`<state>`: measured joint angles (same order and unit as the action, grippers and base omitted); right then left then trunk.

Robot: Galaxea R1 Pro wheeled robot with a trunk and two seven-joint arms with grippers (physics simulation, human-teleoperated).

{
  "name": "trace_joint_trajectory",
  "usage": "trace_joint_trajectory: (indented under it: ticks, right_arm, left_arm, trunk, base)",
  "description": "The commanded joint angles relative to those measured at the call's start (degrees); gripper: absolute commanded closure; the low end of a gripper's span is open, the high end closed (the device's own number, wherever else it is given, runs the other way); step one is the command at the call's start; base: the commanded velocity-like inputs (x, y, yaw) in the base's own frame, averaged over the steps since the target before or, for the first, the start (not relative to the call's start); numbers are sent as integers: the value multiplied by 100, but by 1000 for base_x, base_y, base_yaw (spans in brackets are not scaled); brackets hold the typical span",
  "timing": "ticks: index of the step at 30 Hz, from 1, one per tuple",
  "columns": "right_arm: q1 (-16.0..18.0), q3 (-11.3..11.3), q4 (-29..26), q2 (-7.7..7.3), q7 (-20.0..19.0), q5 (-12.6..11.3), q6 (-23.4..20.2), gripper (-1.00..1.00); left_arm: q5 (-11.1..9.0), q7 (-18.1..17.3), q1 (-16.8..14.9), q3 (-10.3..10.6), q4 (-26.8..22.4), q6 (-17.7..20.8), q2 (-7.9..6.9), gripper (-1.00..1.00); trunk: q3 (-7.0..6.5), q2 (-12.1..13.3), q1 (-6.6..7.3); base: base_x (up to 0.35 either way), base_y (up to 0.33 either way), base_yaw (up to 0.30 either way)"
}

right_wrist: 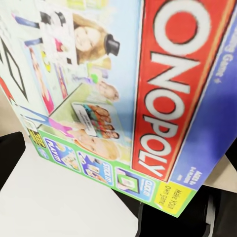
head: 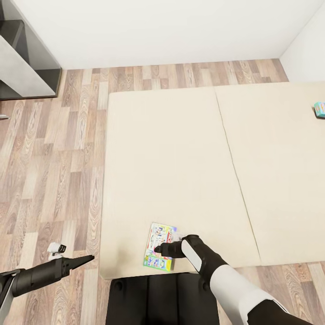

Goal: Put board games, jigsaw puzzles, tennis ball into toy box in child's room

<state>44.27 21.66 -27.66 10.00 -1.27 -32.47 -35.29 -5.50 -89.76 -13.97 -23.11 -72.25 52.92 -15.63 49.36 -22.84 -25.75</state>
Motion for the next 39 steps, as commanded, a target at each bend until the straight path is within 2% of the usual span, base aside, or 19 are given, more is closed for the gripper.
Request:
trace_joint_trajectory:
  ticks: [1,16,39]
  right_arm:
    - [3,5,-2,0,-13,21,-19,-100]
    - [3,5,-4,0,-13,21,-5,-100]
    - [3,5,-7,0,-14,21,-5,-100]
  left_arm:
    - [5,-24,0,-1,-3,61,-1,-100]
    - [5,-24,0,-1,0,61,-1,-100]
    - [5,-24,0,-1,-1,61,-1,-100]
  trunk:
    - [6,-9,-3]
    - [6,-9,-3]
    - [6,-9,-3]
  base:
    - [0,0,0]
    - [0,4,0]
    - [0,84,0]
